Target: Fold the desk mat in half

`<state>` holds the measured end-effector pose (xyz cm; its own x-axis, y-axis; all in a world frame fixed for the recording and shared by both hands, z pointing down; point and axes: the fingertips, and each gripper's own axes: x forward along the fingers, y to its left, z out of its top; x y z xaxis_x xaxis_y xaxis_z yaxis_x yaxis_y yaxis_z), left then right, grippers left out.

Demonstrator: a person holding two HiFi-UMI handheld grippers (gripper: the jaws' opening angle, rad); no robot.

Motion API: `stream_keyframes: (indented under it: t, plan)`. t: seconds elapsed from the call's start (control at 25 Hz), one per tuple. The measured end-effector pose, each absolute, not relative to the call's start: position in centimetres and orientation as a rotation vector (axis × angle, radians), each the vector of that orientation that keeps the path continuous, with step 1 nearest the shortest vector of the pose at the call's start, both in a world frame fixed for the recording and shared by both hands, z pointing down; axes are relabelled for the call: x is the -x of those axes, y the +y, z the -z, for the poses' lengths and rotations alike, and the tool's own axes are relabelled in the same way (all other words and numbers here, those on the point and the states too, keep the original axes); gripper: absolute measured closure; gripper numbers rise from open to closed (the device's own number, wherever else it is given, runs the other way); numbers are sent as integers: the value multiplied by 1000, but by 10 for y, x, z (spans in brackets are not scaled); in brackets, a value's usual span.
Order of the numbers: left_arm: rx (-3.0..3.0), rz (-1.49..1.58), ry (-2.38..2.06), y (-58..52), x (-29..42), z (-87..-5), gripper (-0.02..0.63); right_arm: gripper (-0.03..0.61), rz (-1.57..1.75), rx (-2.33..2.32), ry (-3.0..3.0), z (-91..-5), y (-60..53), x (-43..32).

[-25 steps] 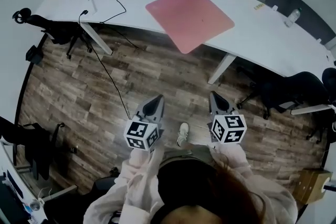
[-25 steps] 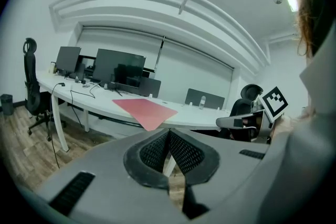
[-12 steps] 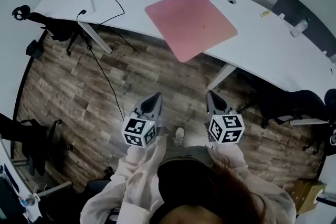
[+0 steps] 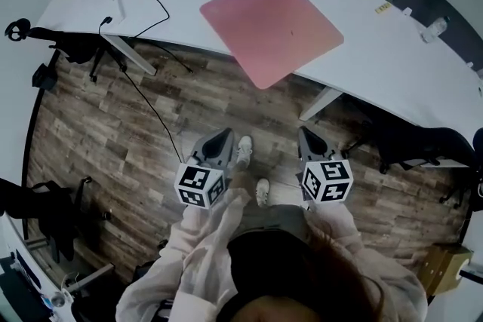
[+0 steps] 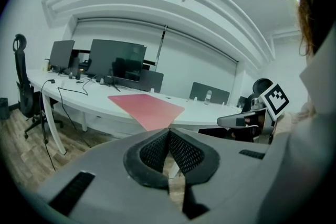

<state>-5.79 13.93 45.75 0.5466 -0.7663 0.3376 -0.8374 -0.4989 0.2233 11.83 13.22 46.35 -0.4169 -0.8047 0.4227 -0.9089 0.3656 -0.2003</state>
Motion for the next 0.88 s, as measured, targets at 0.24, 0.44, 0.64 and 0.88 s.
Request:
stream_keyframes:
  t: [0.24,0.44,0.64,0.88]
  plan:
    - [-2441,-283,-1276,83,73,-461,588,566,-617,-1556,-2332,-470,89,-107]
    - [-2474,-262,-1223,20,80,-458,588,566,-636,-1594,-2291,-471,32,-97]
    - [-2527,-266,-1127,-36,87,-463,587,566,-593,-1624,-2248,-471,-20,-86]
    - [-2623,-371,-998,-80,83,-479,586,566,-514,-1608,-2165,-487,-60,-89]
